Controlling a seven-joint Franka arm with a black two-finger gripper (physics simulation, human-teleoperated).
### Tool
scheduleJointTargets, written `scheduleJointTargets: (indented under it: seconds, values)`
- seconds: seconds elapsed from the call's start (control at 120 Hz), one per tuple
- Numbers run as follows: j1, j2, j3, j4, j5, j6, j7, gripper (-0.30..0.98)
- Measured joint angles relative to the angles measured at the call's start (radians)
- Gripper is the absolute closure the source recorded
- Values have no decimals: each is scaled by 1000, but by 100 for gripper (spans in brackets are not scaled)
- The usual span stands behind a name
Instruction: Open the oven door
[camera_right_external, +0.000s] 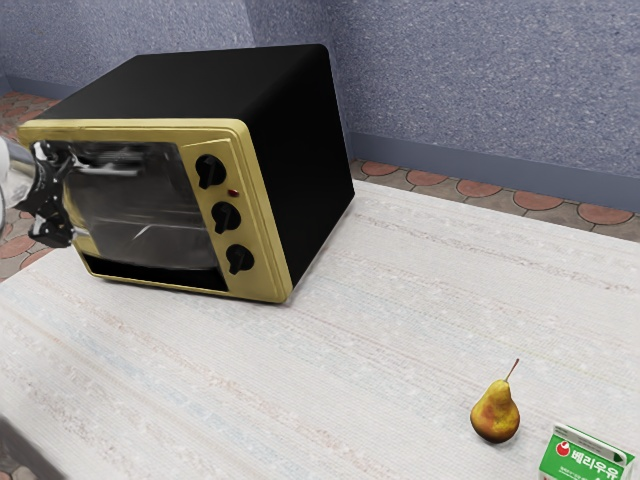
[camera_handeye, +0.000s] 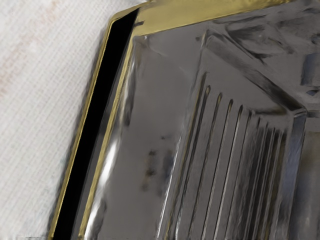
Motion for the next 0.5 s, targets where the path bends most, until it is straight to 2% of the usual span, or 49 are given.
scheduleJointTargets:
  seconds: [0.117,0.233,0.267,0.292,0.317,0.35,0.383,0.417,0.433,0.458,0.5]
  values:
    - [35,-223,-34,-227,-17,3,-8,0]
    - [107,-671,-63,-571,5,2,-13,1]
    - [109,-739,-86,-602,11,-4,-15,1]
    - [108,-754,-140,-578,16,-19,-16,1]
    - [87,-735,-186,-529,17,-42,-18,1]
    - [11,-629,-225,-339,29,-97,-18,1]
    - [-43,-416,-280,37,66,-226,-8,1]
    - [-180,-208,-325,363,110,-371,1,1]
    - [-265,-129,-315,469,137,-432,4,1]
    - [-419,-37,-244,576,172,-512,10,1]
    - [-581,53,-141,644,210,-619,28,1]
